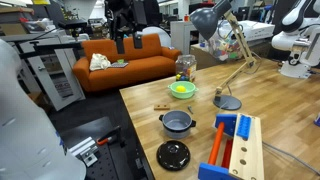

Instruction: Turn on the lamp light

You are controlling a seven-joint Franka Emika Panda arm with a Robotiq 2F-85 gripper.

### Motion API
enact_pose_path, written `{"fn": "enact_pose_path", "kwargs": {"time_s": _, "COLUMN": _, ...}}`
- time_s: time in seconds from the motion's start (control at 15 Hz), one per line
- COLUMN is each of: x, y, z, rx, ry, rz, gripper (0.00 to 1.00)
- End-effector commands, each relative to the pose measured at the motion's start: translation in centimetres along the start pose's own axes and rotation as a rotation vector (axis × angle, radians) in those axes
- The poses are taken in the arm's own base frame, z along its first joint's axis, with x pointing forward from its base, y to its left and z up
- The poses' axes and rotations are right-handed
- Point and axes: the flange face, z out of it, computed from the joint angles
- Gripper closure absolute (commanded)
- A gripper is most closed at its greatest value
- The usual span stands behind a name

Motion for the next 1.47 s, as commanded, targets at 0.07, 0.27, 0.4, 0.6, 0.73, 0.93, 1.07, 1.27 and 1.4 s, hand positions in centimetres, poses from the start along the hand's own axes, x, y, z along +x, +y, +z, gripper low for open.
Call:
{"fn": "enact_pose_path", "kwargs": {"time_s": 0.07, "x": 0.0, "y": 0.0, "z": 0.0, "rx": 0.0, "ry": 0.0, "rz": 0.0, "gripper": 0.0}}
{"fn": "enact_pose_path", "kwargs": {"time_s": 0.27, "x": 0.0, "y": 0.0, "z": 0.0, "rx": 0.0, "ry": 0.0, "rz": 0.0, "gripper": 0.0}}
{"fn": "enact_pose_path", "kwargs": {"time_s": 0.4, "x": 0.1, "y": -0.1, "z": 0.0, "rx": -0.003, "ry": -0.001, "rz": -0.001, "gripper": 0.0}}
{"fn": "enact_pose_path", "kwargs": {"time_s": 0.6, "x": 0.4, "y": -0.6, "z": -0.2, "rx": -0.011, "ry": 0.003, "rz": -0.013, "gripper": 0.0}}
{"fn": "enact_pose_path", "kwargs": {"time_s": 0.73, "x": 0.9, "y": -1.0, "z": -0.4, "rx": -0.025, "ry": 0.008, "rz": -0.028, "gripper": 0.0}}
{"fn": "enact_pose_path", "kwargs": {"time_s": 0.93, "x": 2.7, "y": -1.3, "z": -0.6, "rx": -0.05, "ry": 0.009, "rz": -0.067, "gripper": 0.0}}
{"fn": "enact_pose_path", "kwargs": {"time_s": 1.07, "x": 4.7, "y": -1.0, "z": -0.9, "rx": -0.08, "ry": 0.022, "rz": -0.091, "gripper": 0.0}}
{"fn": "enact_pose_path", "kwargs": {"time_s": 1.27, "x": 8.6, "y": 0.4, "z": -0.9, "rx": -0.096, "ry": 0.042, "rz": -0.126, "gripper": 0.0}}
{"fn": "enact_pose_path", "kwargs": {"time_s": 1.4, "x": 11.4, "y": 1.5, "z": -0.5, "rx": -0.061, "ry": 0.04, "rz": -0.131, "gripper": 0.0}}
